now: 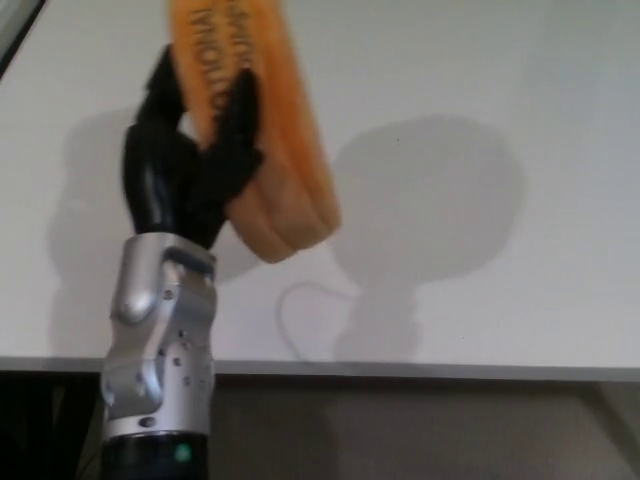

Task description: A soft plate is kept in the center of the table close to the robot and the robot uses its left hand to pick up the plate, turns it upside down and places it back on the table

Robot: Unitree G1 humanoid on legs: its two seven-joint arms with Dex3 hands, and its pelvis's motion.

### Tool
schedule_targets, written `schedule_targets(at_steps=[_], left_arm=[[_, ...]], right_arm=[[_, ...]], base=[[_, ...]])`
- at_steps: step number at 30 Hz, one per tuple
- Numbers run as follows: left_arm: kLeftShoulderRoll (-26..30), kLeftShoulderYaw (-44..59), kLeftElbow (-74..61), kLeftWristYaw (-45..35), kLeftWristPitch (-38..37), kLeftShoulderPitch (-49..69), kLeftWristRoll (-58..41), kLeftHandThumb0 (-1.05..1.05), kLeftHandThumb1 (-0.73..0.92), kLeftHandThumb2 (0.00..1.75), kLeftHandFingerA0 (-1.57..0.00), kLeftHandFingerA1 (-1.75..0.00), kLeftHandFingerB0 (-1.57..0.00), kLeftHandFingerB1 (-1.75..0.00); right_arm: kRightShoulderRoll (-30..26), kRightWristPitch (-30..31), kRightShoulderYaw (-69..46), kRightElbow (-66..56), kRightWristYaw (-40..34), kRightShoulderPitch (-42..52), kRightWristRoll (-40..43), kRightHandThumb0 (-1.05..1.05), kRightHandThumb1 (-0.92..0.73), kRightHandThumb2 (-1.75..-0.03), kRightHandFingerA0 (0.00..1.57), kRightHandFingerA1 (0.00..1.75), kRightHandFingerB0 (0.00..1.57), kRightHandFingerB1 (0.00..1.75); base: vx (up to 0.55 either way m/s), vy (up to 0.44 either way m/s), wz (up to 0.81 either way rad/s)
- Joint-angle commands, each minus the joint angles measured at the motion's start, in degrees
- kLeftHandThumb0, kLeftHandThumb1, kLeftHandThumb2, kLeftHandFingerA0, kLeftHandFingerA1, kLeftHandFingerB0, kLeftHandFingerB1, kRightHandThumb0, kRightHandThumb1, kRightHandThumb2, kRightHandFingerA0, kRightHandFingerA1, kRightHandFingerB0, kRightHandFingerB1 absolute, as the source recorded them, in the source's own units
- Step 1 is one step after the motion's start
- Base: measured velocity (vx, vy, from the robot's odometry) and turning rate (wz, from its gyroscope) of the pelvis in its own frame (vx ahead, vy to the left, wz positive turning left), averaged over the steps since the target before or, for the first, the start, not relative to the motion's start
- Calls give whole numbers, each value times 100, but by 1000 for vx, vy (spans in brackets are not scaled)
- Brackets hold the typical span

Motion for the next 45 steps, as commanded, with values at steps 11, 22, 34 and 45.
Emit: schedule_targets(at_steps=[11,22,34,45], left_arm=[[160,2789,1270,4299,2224,520,-2003,-33,78,65,-109,-175,-47,-72],[204,2763,1618,3995,2859,936,-1552,-21,67,71,-105,-175,-23,-48],[706,1514,1352,2811,4526,1445,-1193,-24,62,64,-99,-175,-44,-56],[1601,-384,886,1789,5558,1112,-967,-31,62,62,-106,-175,-77,-148]], right_arm=[[-177,285,-20,-292,-7,167,16,-66,-82,-66,41,33,27,30],[-149,603,-20,-1048,-16,406,137,-66,-83,-65,42,39,29,32],[-162,633,-46,-1074,-102,385,-16,-65,-83,-66,41,36,28,31],[-152,665,-44,-806,-23,220,39,-68,-82,-66,41,35,27,31]], base=[[0,0,0],[0,0,0],[0,0,0],[0,0,0]])
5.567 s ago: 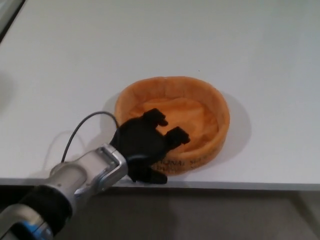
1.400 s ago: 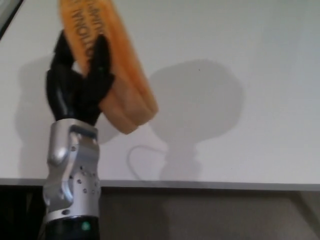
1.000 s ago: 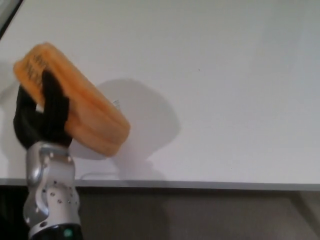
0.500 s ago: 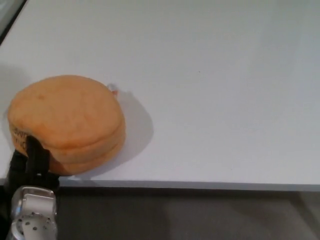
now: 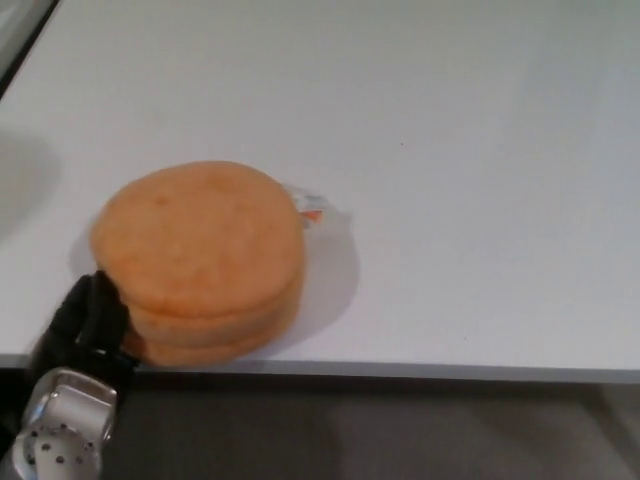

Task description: A soft plate is kept in the center of the table close to the robot and the robot uses its left hand to pick up the plate, turns it upside down and places it back on the table

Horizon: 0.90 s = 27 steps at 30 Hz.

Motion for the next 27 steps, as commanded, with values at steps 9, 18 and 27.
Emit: schedule_targets(at_steps=[9,18,27], left_arm=[[979,-2346,-327,-793,3131,57,166,-37,65,65,-104,-175,-76,-161],[795,-2178,-403,-447,2982,37,65,-33,67,60,-106,-175,-61,-162],[769,-2361,-781,-37,2597,127,672,-35,68,63,-90,-175,-43,-97]], right_arm=[[-136,411,-41,-306,-44,192,48,-63,-82,-65,41,37,28,31],[-161,481,-49,-146,-17,78,47,-66,-82,-65,40,35,27,32],[-180,404,-54,-55,-27,50,-4,-66,-83,-66,41,34,27,31]], base=[[0,0,0],[0,0,0],[0,0,0]])
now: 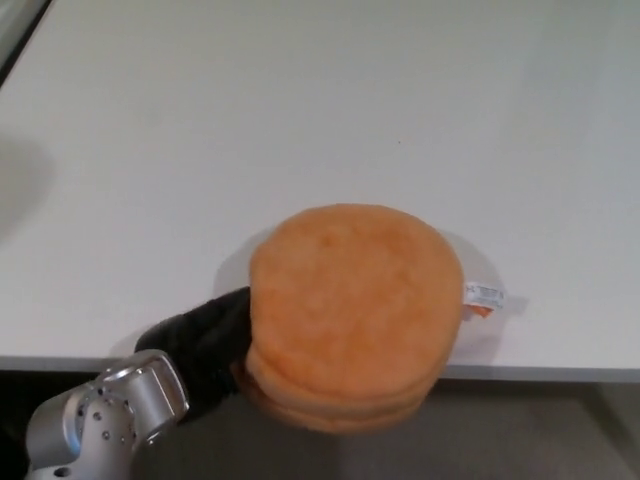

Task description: A soft plate is kept in the center of the table close to the robot and the robot uses its left hand to pick up the plate, turns it upside down and places it back on the table

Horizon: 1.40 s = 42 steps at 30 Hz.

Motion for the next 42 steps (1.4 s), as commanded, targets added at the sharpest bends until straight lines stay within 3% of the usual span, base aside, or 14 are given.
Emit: schedule_targets(at_steps=[1,2,3,4,5,6,7,8,9,24,35,42], left_arm=[[138,-236,-315,436,380,55,736,-39,71,64,-89,-175,-51,-115],[177,-332,-376,417,358,49,847,-39,71,64,-89,-175,-51,-115],[274,-565,-495,370,186,89,1095,-43,74,62,-76,-161,-60,-128],[400,-714,-540,232,152,86,1184,-63,83,65,-38,-91,-28,-71],[577,-903,-589,30,126,76,1280,-63,83,65,-38,-91,-28,-71],[747,-1060,-636,-94,190,46,1334,-70,86,66,-24,-53,-18,-41],[818,-1115,-659,-155,189,42,1342,-74,71,107,-1,-47,0,-25],[895,-1168,-684,-230,179,41,1347,-74,71,107,-1,-47,0,-25],[974,-1231,-714,-311,11,108,1406,-97,84,112,0,-10,0,0],[1098,-1167,-718,-832,-797,395,1800,-104,80,114,0,-10,0,0],[1073,-1171,-761,-998,-859,435,2083,-102,84,117,0,-6,0,0],[1051,-1040,-826,-1159,-870,493,2092,-95,77,117,0,-12,0,-8]], right_arm=[[-133,140,-41,89,-34,10,2,-64,-83,-66,42,34,27,31],[-125,153,-43,77,-45,11,8,-64,-83,-66,42,34,27,31],[-115,201,-44,-68,-34,71,51,-63,-83,-66,42,35,28,31],[-127,234,-38,-85,-68,79,4,-65,-83,-66,41,34,26,30],[-148,278,-30,-90,-122,83,-74,-65,-83,-66,41,34,26,30],[-138,234,-32,26,-105,26,-61,-65,-83,-66,41,34,27,31],[-131,217,-34,28,-77,22,-31,-68,-83,-66,41,36,27,31],[-123,197,-37,14,-38,25,13,-68,-83,-66,41,36,27,31],[-129,137,-46,-12,-62,57,-19,-67,-84,-66,42,37,28,32],[-134,157,-39,-91,-85,125,-56,-66,-84,-66,41,36,27,31],[-149,203,-26,-106,-112,103,-105,-66,-84,-66,41,36,27,31],[-150,288,-34,-310,-115,203,-83,-65,-84,-66,40,36,27,31]], base=[[0,0,0],[0,0,0],[0,0,0],[0,0,0],[0,0,0],[0,0,0],[0,0,0],[0,0,0],[0,0,0],[0,0,0],[0,0,0],[0,0,0]])
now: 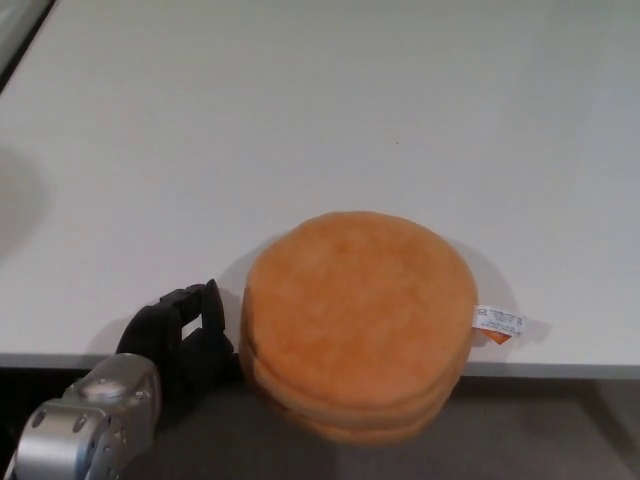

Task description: A soft plate is kept in the center of the table close to the robot and the robot uses its left hand to pick up the plate, turns it upside down and places it back on the table

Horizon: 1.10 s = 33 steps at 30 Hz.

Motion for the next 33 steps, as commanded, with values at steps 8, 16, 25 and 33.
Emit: schedule_targets(at_steps=[8,16,25,33], left_arm=[[447,-132,-98,70,-304,153,1032,-100,84,117,0,-3,0,-1],[1014,-261,9,-55,-461,261,1454,-95,76,116,-8,-32,-6,-8],[1344,-211,193,-404,-897,383,1632,-94,75,117,-9,-27,-8,-11],[1337,-98,89,-465,-919,532,1743,-94,74,116,-9,-30,-10,-16]], right_arm=[[-69,124,-20,-58,-76,37,-2,-66,-84,-66,41,35,27,31],[-82,-69,-19,271,-20,-111,-3,-66,-84,-66,42,35,27,30],[-77,-148,-28,260,-63,-76,-47,-64,-85,-67,41,35,26,30],[-32,-94,-21,154,-7,-4,53,-63,-84,-66,43,36,28,32]], base=[[0,0,0],[0,0,0],[0,0,0],[0,0,0]])
